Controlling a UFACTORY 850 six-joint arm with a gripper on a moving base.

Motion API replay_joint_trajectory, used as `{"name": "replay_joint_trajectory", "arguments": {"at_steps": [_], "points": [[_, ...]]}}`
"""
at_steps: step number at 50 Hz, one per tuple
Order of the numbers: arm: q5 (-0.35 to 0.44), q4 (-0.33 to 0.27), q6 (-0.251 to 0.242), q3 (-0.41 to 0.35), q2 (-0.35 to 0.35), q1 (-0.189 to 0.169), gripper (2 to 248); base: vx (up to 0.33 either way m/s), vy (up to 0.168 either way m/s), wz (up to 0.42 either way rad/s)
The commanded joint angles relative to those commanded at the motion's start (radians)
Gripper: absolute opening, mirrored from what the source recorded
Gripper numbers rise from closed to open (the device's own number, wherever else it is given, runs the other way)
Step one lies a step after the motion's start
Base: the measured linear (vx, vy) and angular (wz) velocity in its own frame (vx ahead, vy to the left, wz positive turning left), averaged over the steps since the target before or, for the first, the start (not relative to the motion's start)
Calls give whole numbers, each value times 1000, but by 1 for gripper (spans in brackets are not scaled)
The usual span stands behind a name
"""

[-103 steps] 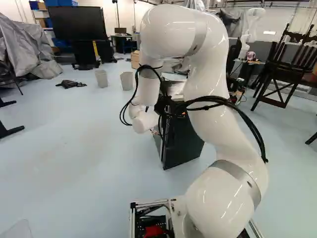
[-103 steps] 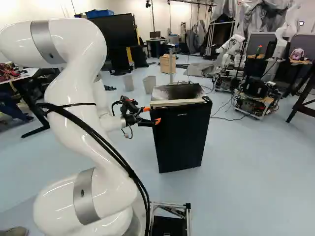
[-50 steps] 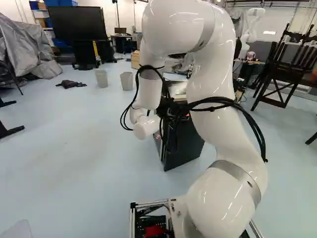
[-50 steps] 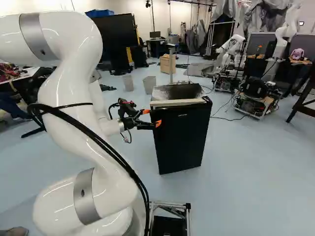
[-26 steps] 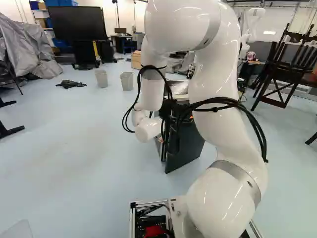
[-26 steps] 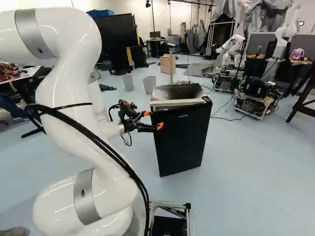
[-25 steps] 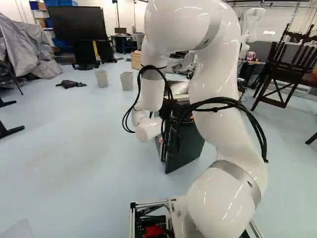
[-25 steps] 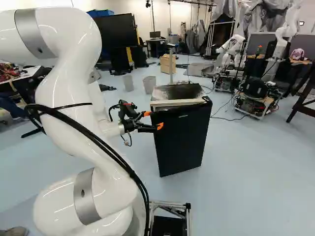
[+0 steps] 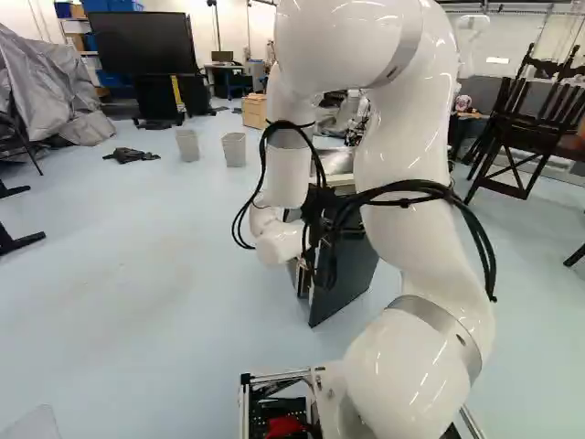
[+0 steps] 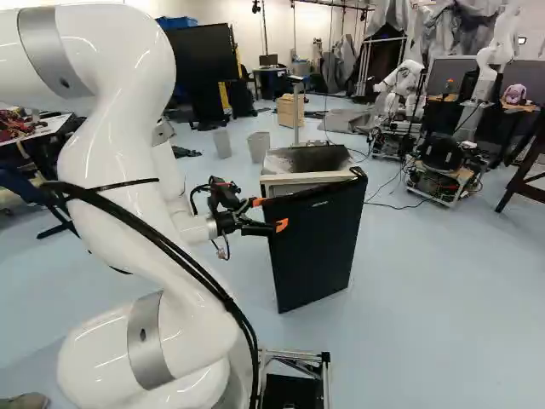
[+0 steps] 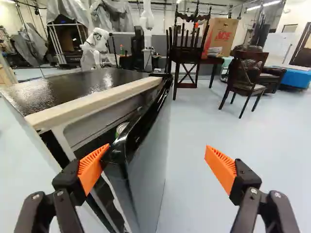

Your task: Grab a drink from the fridge

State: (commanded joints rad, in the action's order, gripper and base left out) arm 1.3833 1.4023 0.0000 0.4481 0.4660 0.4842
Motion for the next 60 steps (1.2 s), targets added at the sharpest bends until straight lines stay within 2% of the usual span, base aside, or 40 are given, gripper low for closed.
{"name": "replay_joint_trajectory", "arguments": {"at_steps": [12,33,52,60], "points": [[0,8,0,-65,-32,14,247,0,0,0],[0,8,0,-196,-94,79,247,0,0,0],[0,8,0,-222,-106,127,247,0,0,0],[0,8,0,-223,-106,135,247,0,0,0]]}}
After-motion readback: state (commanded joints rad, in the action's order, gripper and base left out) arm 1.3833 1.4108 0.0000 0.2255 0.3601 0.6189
